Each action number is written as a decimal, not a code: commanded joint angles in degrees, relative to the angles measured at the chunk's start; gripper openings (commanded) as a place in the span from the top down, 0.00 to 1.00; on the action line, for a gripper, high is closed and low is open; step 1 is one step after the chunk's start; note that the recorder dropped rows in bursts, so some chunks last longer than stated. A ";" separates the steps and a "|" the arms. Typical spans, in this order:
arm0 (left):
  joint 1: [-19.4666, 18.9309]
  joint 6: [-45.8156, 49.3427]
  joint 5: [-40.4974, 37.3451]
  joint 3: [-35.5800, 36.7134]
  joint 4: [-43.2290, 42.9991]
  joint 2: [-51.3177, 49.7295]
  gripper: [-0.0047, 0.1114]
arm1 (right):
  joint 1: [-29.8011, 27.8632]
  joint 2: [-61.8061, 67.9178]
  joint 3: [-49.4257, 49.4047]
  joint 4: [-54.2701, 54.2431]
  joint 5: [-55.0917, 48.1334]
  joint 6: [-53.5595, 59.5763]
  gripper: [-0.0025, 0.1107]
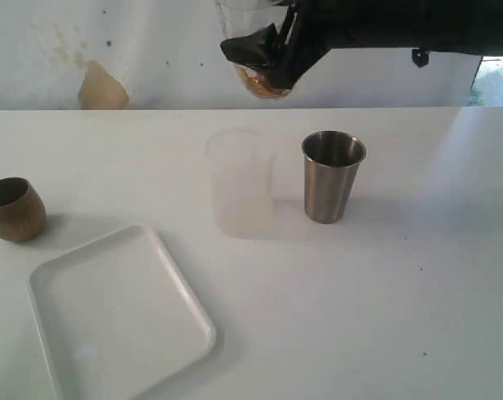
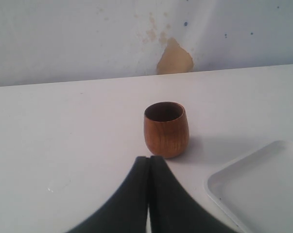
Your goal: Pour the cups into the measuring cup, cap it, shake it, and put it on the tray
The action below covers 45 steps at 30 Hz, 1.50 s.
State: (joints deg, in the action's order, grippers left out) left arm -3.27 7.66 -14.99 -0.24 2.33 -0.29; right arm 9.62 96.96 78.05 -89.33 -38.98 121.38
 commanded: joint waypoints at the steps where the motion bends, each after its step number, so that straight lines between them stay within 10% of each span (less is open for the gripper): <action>1: 0.00 -0.07 0.31 0.24 -0.11 0.29 0.96 | -0.68 -0.82 0.52 -2.47 0.03 1.43 0.98; 45: 0.00 -0.07 0.31 0.24 -0.11 0.29 0.96 | -7.32 -7.37 -6.61 5.41 6.11 -15.14 0.98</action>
State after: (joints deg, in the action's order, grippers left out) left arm -3.27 7.66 -14.99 -0.24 2.33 -0.29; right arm 3.29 91.57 72.58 -85.93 -35.81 109.83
